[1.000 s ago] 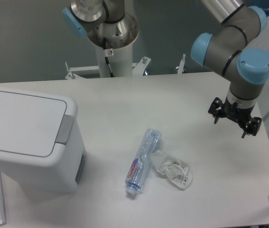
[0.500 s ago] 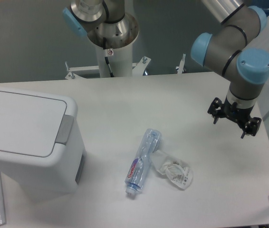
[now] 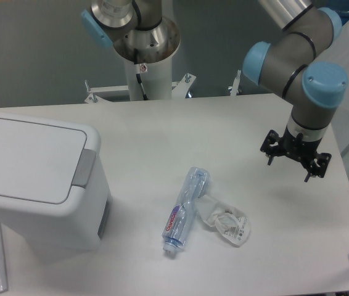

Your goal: Open the trash can

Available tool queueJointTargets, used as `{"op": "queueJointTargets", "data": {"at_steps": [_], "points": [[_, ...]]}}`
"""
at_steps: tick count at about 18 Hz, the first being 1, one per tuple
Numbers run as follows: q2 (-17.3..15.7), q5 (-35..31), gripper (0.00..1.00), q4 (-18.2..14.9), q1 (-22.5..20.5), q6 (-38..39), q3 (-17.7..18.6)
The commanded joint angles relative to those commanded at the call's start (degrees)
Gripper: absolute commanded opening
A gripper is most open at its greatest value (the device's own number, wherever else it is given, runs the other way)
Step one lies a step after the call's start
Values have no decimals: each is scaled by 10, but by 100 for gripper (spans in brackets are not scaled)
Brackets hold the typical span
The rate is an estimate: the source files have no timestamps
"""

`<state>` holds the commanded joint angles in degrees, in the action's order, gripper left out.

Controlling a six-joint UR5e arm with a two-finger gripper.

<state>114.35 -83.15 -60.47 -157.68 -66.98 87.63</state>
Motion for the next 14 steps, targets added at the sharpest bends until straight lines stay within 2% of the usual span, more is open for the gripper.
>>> {"op": "queueJointTargets", "data": {"at_steps": [4, 8, 10, 14], "points": [[0, 33, 100, -3, 16, 30, 1], [-16, 104, 100, -5, 44, 134, -5], [-35, 142, 100, 0, 53, 202, -10], [-57, 205, 100, 1, 83, 312, -39]]}}
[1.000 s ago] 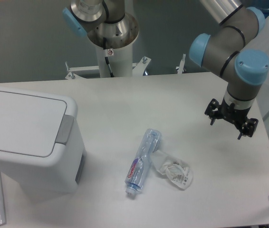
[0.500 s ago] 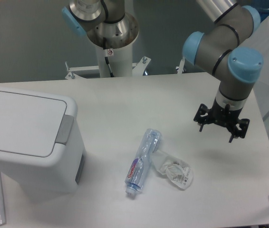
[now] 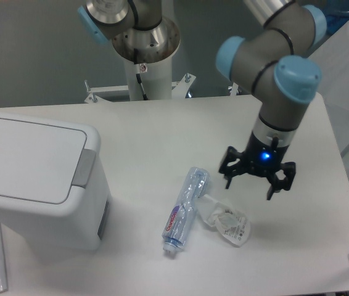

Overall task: Open the trash can
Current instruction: 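Move the open gripper across the table toward the white trash bin lid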

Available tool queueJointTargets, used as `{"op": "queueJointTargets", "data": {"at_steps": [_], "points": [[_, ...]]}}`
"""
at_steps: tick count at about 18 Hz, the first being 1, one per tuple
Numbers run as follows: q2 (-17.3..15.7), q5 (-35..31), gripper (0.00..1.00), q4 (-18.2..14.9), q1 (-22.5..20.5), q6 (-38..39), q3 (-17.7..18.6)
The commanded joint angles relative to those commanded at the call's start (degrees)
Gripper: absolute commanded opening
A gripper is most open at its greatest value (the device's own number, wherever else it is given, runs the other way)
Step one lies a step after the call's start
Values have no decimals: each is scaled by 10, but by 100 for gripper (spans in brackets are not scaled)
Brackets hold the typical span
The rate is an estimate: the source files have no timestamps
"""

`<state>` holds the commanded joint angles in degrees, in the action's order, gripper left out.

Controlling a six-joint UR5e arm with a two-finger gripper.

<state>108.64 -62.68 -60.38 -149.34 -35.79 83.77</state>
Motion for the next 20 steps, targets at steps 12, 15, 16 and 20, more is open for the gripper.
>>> {"op": "queueJointTargets", "data": {"at_steps": [12, 15, 16, 20], "points": [[-70, 70, 100, 0, 91, 99, 10], [-75, 70, 100, 0, 95, 100, 23], [-81, 69, 100, 0, 99, 100, 27], [-84, 68, 100, 0, 117, 99, 36]]}}
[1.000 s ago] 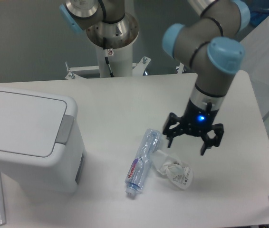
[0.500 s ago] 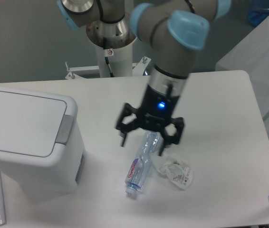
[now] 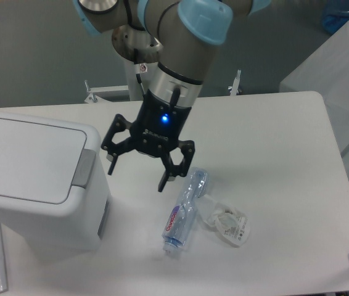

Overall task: Open the trash can
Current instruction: 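Move the open gripper across the table toward the white trash bin lid, then push the gripper fingers against the bin lid edge to tip it open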

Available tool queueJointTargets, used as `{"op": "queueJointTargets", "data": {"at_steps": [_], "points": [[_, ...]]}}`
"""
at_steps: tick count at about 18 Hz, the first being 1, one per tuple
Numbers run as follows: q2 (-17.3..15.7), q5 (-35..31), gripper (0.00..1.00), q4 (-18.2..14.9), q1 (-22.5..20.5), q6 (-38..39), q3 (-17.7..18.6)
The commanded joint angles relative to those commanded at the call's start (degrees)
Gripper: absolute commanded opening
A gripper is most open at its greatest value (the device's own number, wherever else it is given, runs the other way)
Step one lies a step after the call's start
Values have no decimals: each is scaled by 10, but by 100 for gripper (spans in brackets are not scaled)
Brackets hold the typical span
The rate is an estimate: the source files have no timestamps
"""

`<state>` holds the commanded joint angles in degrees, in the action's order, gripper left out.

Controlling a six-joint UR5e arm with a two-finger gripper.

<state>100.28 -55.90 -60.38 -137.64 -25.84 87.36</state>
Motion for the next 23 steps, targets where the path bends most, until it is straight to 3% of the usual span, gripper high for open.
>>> {"op": "queueJointTargets", "data": {"at_steps": [5, 9, 23], "points": [[-1, -3, 100, 2, 14, -3, 21], [-6, -3, 100, 28, 18, -5, 40], [3, -4, 100, 39, 18, -5, 41]]}}
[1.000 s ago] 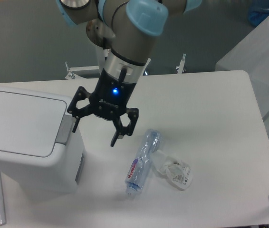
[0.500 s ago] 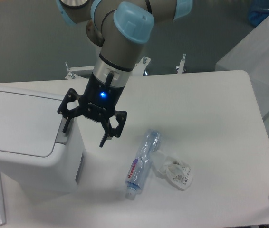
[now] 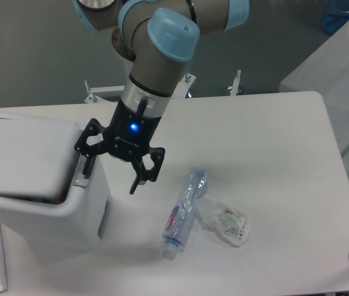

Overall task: Open the trash can
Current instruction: 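Push the gripper fingers against the bin lid edge to tip it open, then withdraw the gripper from the open bin back over the bottle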

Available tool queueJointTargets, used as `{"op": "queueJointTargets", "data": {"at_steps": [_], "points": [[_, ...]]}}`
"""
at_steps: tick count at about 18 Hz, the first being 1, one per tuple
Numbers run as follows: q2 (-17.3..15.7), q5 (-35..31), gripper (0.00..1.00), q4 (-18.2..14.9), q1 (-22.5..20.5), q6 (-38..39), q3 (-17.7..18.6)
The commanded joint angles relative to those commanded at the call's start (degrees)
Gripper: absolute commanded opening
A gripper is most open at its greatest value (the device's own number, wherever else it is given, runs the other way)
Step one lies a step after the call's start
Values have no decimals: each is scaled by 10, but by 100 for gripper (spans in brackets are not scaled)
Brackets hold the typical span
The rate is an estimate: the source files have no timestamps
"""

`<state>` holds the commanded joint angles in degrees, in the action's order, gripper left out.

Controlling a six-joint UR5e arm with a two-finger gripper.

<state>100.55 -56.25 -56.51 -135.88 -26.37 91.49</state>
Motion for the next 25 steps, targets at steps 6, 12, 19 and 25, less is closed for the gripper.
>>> {"op": "queueJointTargets", "data": {"at_steps": [6, 12, 19, 25], "points": [[0, 0, 100, 22, -3, -3, -18], [7, -31, 100, 56, -33, -39, -12], [15, -218, 100, 55, -90, -166, -2], [96, -221, 100, 59, -167, -279, -11]]}}
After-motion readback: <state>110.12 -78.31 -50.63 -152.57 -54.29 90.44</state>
